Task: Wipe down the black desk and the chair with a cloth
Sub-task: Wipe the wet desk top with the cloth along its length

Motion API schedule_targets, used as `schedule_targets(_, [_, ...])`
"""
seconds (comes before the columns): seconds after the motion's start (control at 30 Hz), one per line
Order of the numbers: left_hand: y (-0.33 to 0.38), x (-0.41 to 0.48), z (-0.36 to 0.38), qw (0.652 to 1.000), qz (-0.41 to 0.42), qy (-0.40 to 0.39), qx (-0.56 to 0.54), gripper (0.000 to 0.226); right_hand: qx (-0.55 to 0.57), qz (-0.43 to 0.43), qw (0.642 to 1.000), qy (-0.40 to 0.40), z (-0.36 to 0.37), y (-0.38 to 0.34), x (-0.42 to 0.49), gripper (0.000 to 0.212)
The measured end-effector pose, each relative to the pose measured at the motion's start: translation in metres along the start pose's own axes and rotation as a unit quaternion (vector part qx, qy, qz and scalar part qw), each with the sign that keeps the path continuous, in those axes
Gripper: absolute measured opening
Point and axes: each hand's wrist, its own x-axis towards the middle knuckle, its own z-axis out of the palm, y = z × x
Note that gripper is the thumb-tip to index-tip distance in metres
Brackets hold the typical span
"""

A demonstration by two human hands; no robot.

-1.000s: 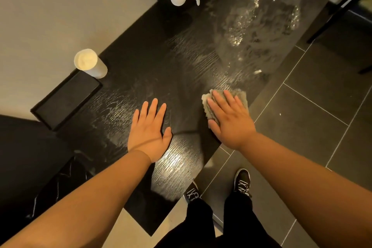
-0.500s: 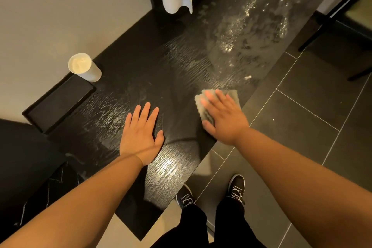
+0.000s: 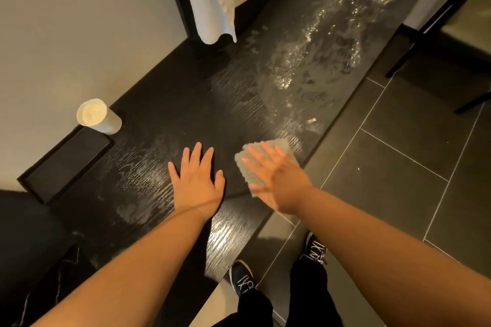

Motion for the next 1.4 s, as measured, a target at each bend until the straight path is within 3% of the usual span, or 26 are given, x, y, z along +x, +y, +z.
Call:
schedule_targets(0.2, [0.033,0.037,0.007,1.000,-0.018,0.002,0.019,0.069,-0.008,0.127,0.992,0.007,-0.013,0.119,0.035,0.073])
schedule_targets(0.33, [0.048,0.051,0.006,0.999,-0.049,-0.002,0.013,0.071,0.019,0.166,0.986,0.010,-0.027,0.140,0.041,0.075])
schedule_targets(0.47, [0.081,0.066,0.006,0.993,-0.119,0.004,-0.011,0.074,0.059,0.090,0.993,0.039,-0.011,0.084,0.026,0.070])
schedule_targets(0.57, [0.100,0.069,0.011,0.987,-0.160,0.003,-0.002,0.075,0.040,-0.017,0.999,-0.020,-0.009,0.060,0.016,0.074])
schedule_targets(0.63, [0.100,0.070,0.012,0.987,-0.161,0.000,0.007,0.074,0.019,-0.055,0.998,-0.026,-0.008,0.081,0.020,0.074])
schedule_targets(0.73, [0.098,0.069,0.011,0.986,-0.166,-0.004,0.013,0.073,0.026,0.026,0.999,0.016,-0.013,0.142,0.035,0.069])
schedule_targets(0.8, [0.100,0.070,0.011,0.986,-0.166,-0.002,0.016,0.074,0.018,0.090,0.996,0.003,-0.023,0.186,0.043,0.068])
schedule_targets(0.93, [0.099,0.071,0.012,0.985,-0.171,-0.006,0.023,0.074,0.001,0.111,0.994,-0.012,-0.033,0.207,0.044,0.074])
schedule_targets(1.0, [0.098,0.071,0.012,0.985,-0.172,-0.009,0.023,0.075,0.011,0.096,0.995,-0.018,-0.031,0.181,0.035,0.076])
schedule_targets(1.17, [0.098,0.072,0.013,0.985,-0.169,-0.010,0.029,0.074,0.013,-0.065,0.998,-0.022,-0.016,0.101,0.019,0.076])
schedule_targets(1.27, [0.097,0.073,0.014,0.985,-0.167,-0.007,0.038,0.073,0.011,-0.113,0.993,-0.042,-0.020,0.102,0.054,0.075])
schedule_targets(1.4, [0.097,0.072,0.014,0.985,-0.168,-0.008,0.035,0.072,-0.001,-0.015,1.000,-0.005,-0.028,0.161,0.099,0.067])
